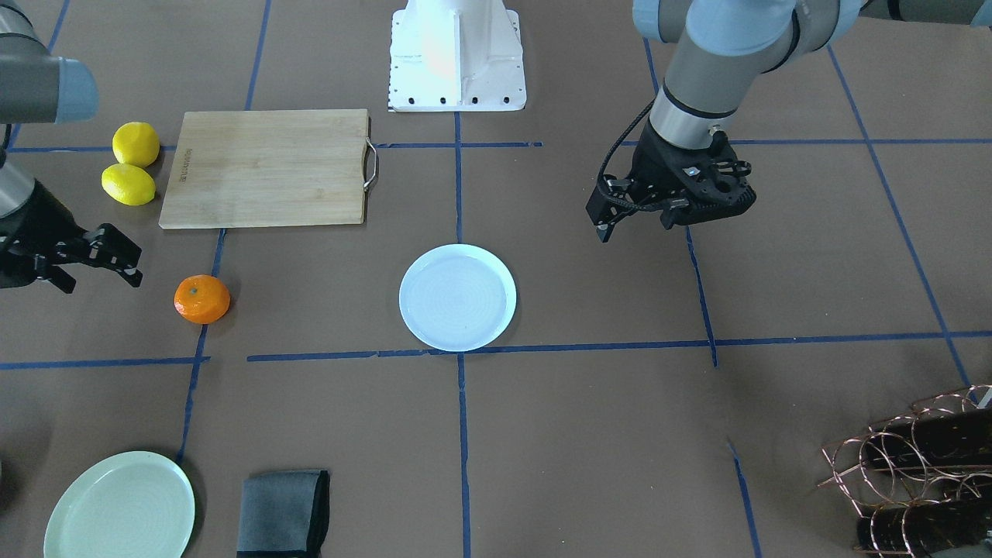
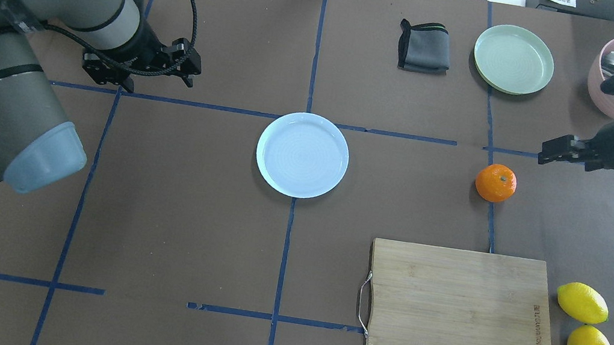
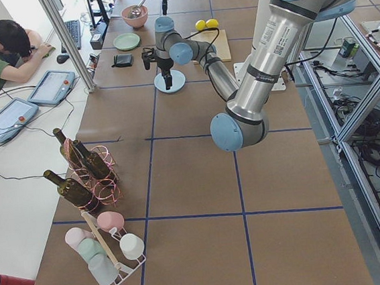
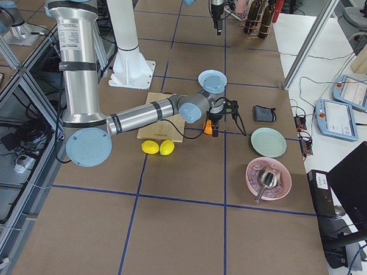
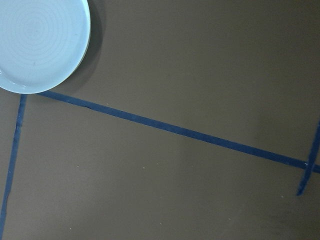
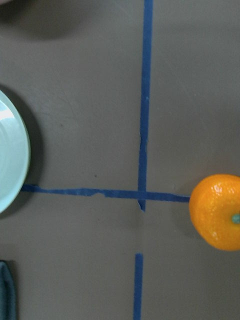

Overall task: Pick orange to plate
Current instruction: 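Release the plate and withdraw the left gripper while the right gripper reaches the orange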

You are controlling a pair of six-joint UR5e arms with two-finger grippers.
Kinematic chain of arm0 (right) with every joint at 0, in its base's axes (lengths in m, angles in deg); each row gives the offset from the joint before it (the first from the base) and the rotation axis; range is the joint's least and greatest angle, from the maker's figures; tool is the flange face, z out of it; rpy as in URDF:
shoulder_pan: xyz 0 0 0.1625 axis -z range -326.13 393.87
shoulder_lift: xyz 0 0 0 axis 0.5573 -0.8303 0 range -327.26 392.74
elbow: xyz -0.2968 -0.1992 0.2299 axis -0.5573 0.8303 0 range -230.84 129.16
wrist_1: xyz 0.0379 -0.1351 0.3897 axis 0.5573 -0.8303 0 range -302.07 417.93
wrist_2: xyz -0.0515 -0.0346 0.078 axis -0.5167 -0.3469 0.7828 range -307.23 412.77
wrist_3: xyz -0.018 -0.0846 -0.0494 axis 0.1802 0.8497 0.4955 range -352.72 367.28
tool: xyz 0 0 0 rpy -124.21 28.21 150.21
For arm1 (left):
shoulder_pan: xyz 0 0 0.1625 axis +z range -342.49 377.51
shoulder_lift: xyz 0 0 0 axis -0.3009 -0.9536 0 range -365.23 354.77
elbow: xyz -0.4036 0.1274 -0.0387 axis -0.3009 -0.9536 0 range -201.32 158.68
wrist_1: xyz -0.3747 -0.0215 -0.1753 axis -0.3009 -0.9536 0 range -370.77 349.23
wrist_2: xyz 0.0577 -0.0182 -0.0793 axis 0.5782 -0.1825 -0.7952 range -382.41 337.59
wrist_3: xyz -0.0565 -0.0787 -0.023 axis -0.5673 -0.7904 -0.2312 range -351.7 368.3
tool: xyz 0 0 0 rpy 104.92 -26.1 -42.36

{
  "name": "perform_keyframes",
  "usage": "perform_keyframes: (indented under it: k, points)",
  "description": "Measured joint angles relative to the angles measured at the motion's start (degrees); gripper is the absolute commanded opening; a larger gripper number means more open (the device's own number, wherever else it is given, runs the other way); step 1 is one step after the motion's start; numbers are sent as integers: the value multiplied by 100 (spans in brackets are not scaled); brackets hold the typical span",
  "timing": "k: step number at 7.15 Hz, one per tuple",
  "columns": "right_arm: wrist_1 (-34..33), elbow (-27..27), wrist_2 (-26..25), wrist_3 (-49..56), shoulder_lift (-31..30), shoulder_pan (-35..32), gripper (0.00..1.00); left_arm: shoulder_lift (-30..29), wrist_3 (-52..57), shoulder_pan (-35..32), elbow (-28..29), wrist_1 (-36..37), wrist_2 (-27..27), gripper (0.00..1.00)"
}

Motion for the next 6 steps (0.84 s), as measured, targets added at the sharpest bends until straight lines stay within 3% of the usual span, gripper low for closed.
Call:
perform_keyframes:
  k: [2,6]
  points:
    - [50,78,-271,-203,172,450,100,110,411,-260,-258,302,-6,100]
    - [52,502,-485,-208,581,725,100,137,554,-295,-302,418,-7,100]
